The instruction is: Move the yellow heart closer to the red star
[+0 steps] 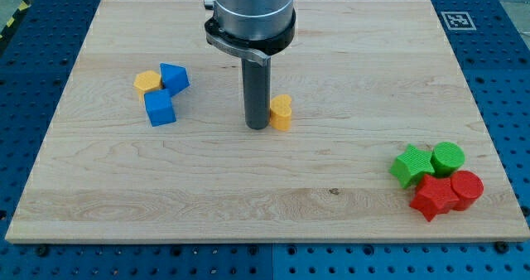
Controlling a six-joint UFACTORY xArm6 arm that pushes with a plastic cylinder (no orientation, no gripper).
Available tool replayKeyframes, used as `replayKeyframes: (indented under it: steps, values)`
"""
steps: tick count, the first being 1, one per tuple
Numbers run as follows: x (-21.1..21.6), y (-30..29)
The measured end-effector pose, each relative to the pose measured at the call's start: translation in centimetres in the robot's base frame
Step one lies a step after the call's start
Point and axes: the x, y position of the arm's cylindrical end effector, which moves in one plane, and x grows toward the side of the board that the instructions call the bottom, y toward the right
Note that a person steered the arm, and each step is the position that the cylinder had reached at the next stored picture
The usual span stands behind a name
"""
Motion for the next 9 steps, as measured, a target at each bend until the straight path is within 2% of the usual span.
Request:
replayKeyframes:
  steps: [2,3,4,5,6,7,9]
  values:
    - [1.7,0.0]
    - [0.5,-0.3]
    - [-3.5,-3.6]
    - [-3.7,-0.5]
    - [-2.1,2.4]
    - [-0.6,2.4]
    - [-1.7,5.2]
